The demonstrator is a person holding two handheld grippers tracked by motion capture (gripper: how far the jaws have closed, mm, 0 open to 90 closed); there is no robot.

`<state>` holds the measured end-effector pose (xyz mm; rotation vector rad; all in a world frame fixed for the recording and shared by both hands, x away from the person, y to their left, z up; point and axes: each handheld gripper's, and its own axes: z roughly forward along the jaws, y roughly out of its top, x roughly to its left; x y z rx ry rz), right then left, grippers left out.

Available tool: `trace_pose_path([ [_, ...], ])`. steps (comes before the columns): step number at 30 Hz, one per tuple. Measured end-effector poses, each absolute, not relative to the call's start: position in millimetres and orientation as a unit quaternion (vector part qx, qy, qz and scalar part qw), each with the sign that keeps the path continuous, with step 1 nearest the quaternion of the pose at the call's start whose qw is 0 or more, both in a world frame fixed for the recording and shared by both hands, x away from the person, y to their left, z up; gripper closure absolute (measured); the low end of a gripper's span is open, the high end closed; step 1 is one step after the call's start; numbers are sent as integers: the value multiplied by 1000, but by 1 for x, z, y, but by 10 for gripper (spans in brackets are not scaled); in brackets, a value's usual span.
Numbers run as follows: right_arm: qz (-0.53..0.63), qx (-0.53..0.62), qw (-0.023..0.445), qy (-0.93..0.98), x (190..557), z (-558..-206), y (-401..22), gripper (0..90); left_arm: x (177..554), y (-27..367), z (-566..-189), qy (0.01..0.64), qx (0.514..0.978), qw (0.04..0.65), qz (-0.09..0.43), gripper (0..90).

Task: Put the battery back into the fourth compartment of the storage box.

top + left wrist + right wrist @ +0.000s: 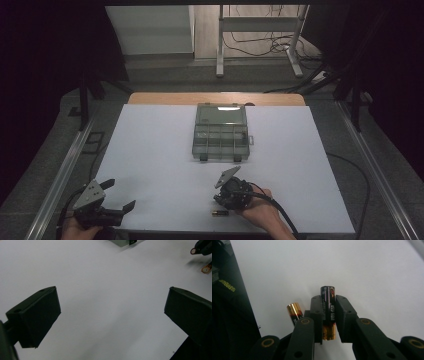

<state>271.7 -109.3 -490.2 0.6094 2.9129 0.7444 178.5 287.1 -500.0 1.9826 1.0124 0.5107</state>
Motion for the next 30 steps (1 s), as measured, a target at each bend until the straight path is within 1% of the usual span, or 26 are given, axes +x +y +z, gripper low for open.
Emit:
trace_pose_path([
  [18, 277, 237, 47, 930, 287, -477, -129, 765, 178, 287, -500, 402, 790, 416, 203, 13],
  [30, 300, 269, 65, 913, 302, -463, -146, 765, 179, 287, -500, 403, 790, 416, 202, 14],
])
